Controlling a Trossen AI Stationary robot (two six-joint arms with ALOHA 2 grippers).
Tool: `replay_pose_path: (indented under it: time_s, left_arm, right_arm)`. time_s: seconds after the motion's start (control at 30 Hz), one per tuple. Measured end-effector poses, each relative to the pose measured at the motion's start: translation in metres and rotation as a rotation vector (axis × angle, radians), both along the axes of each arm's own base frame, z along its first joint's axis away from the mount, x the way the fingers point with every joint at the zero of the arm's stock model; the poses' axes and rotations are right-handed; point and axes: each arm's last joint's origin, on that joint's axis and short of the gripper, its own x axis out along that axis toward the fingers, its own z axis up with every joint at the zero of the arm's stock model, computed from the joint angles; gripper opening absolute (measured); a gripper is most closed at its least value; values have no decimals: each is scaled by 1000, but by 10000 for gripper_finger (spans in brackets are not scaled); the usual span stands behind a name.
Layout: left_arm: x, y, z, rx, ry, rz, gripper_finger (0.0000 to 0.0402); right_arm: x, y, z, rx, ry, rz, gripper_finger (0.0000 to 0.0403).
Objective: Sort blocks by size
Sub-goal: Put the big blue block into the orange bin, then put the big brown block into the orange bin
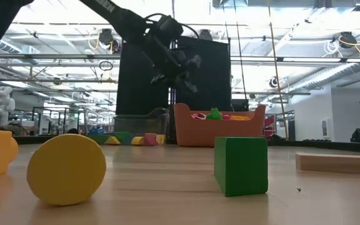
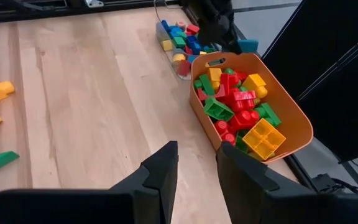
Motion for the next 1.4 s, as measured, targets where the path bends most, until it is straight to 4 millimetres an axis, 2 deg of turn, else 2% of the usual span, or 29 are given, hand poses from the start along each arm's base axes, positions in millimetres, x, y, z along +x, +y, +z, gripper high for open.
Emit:
replay_pose_path:
  time_s: [0.1, 0.33, 0.47, 0.57, 0.7, 0.83, 0.93, 1.07, 1.17, 1.27, 1.4]
  left_arm:
    - [5, 1, -6, 47, 20, -39, 75]
    - [15, -12, -6, 177, 81, -189, 203]
    - [19, -17, -3, 162, 46, -277, 246]
    - [26, -29, 3, 111, -13, -443, 253]
    - [40, -60, 19, 103, -74, -671, 254]
    - [49, -87, 29, 104, -74, -753, 254]
    - [51, -103, 34, 91, -45, -794, 255]
    - [51, -132, 26, 54, 45, -898, 255]
    - [55, -164, 17, 70, 94, -991, 255]
    - [59, -193, 5, 86, 112, -1037, 255]
    - [71, -229, -9, 154, 85, -1068, 255]
  right_arm:
    - [0, 0, 0, -10, 5, 9, 105]
    - [0, 0, 0, -1, 9, 22, 106]
    - [2, 3, -2, 47, 35, 70, 113]
    - [13, 10, -8, 78, 97, 133, 122]
    - [37, 27, -29, 120, 180, 225, 124]
    - [57, 54, -61, 174, 214, 340, 112]
    - [64, 73, -97, 222, 283, 402, 97]
    - [56, 91, -144, 335, 364, 390, 82]
    - [44, 105, -169, 441, 367, 372, 80]
    - [34, 117, -176, 511, 324, 360, 80]
    - [24, 125, -179, 499, 293, 315, 80]
